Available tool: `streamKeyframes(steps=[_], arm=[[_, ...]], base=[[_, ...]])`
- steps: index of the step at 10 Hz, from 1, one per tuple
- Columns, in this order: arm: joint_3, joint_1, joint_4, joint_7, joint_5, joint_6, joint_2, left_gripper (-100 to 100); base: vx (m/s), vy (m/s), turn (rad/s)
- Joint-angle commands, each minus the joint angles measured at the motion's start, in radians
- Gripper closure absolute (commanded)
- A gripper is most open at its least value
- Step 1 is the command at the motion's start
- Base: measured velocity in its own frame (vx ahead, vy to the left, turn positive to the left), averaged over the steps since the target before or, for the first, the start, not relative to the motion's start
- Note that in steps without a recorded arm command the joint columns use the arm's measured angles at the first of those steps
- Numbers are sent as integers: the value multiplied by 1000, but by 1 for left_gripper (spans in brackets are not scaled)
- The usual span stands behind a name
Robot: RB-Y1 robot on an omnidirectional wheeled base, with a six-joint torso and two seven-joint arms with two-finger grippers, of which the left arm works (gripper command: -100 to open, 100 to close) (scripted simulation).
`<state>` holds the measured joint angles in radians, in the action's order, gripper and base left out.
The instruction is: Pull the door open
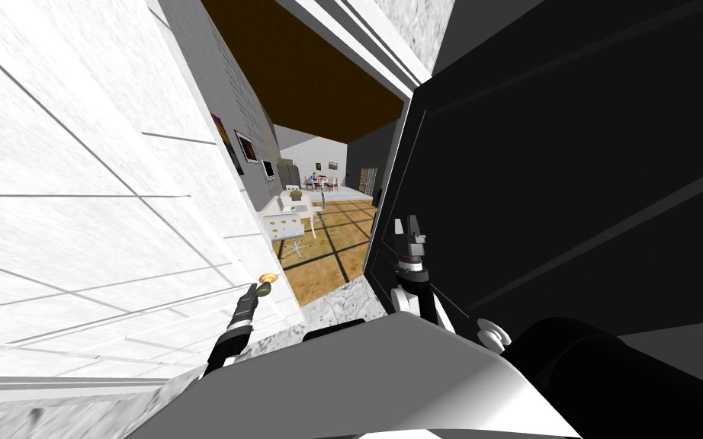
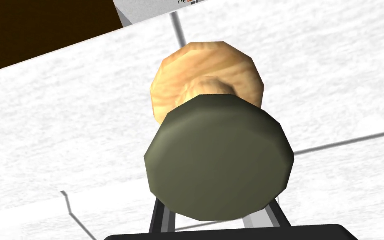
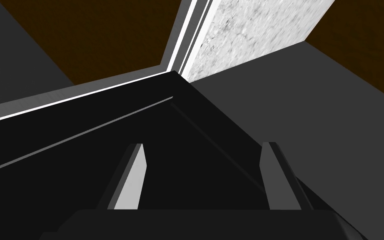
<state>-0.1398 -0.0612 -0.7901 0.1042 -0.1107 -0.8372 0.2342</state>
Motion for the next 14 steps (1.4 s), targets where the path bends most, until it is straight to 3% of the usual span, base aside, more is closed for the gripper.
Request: streamKeyframes(steps=[1,6,7,9,10,12,13,14], arm=[[36,10,9,-50,-10,-6,-19,100],[57,17,13,-144,-41,-5,-15,100],[67,20,15,-185,-57,-5,-13,100],[67,20,15,-186,-57,-5,-13,100],[77,23,17,-227,-73,-4,-11,100],[77,23,17,-227,-73,-4,-11,100],[87,27,19,-268,-89,-4,-10,100],[87,27,19,-269,-89,-4,-10,100]], base=[[-46,27,-19],[-34,9,-23],[-50,0,-23],[-27,10,-15],[-25,9,-3],[-19,8,-18],[-40,15,-41],[-37,11,-21]])
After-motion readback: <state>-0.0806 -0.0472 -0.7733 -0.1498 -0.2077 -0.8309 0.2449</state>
